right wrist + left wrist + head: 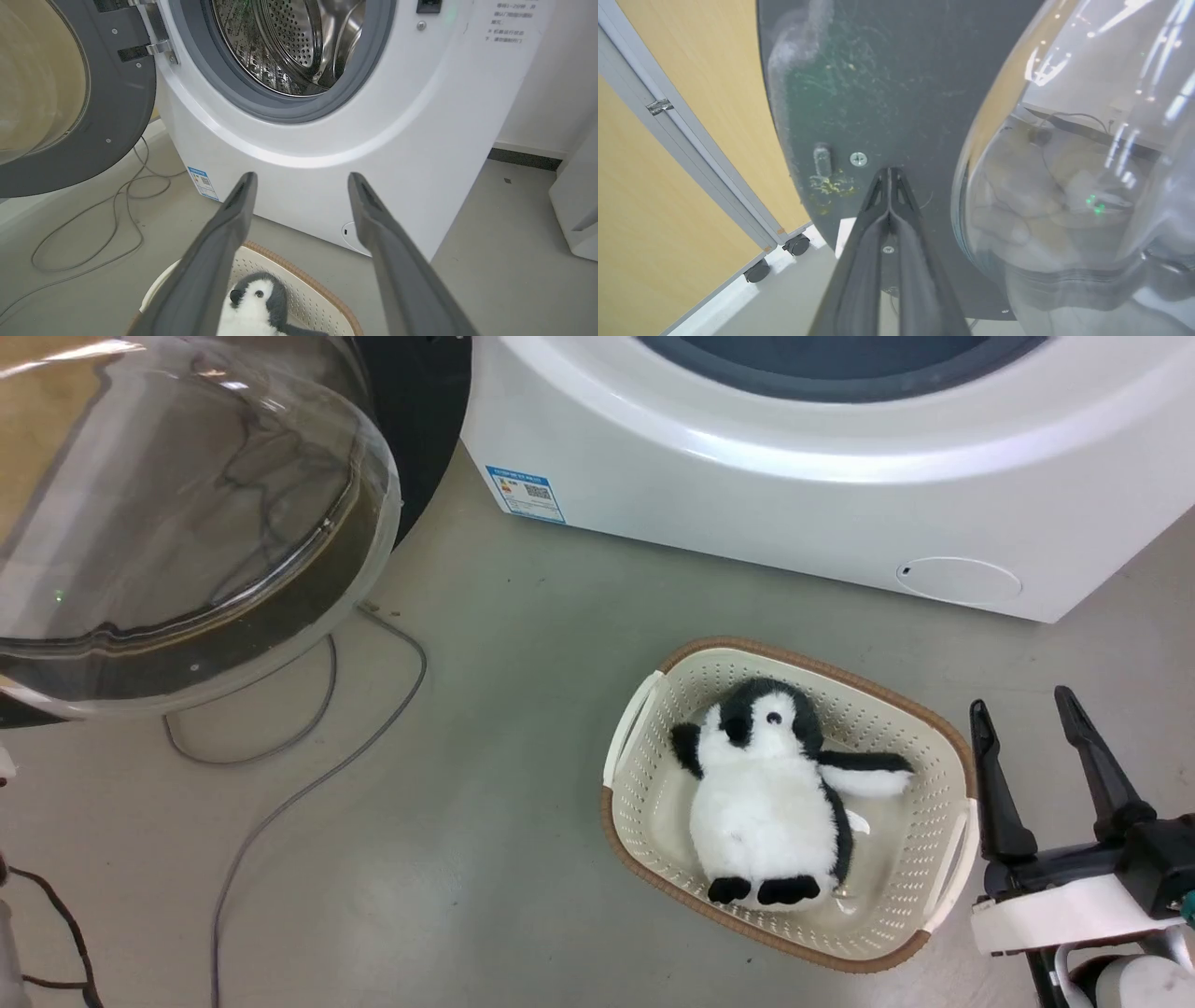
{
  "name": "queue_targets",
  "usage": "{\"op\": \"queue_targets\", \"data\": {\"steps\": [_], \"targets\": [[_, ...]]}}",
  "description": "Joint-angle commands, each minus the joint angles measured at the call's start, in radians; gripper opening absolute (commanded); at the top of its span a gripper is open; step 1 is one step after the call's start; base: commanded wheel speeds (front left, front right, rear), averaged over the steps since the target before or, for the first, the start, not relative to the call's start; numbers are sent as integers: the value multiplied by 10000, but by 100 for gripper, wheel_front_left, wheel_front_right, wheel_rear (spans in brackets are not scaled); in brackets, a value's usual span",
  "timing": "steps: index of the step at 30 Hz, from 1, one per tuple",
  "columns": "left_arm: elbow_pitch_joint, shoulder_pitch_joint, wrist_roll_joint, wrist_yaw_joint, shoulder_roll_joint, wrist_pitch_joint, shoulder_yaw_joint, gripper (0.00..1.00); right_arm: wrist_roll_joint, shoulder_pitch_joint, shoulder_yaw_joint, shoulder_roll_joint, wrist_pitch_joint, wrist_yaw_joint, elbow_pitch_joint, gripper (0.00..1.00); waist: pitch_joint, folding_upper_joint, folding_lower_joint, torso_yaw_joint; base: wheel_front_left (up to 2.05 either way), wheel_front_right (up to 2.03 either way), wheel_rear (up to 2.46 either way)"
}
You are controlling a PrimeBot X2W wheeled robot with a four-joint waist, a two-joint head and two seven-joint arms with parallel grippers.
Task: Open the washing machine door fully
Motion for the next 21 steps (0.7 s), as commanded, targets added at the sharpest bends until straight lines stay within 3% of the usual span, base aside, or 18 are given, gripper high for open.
{"op": "queue_targets", "data": {"steps": [1, 9, 21], "targets": [[28, -195, 40, -35, 86, 18, 7, 0, -87, -127, -6, -33, -44, 8, -21, 100, -48, 0, -1, 5, 0, 0, 0], [-773, 195, 329, -319, -223, 18, 49, 0, -58, 28, -1, 86, -44, 8, 114, 100, -687, 0, -1, -18, 0, 0, 0], [-3820, 1947, 1069, -763, -1174, 18, -37, 0, 80, 677, -174, 267, -44, 8, 181, 100, -2185, 0, -1, -211, 0, 0, 0]]}}
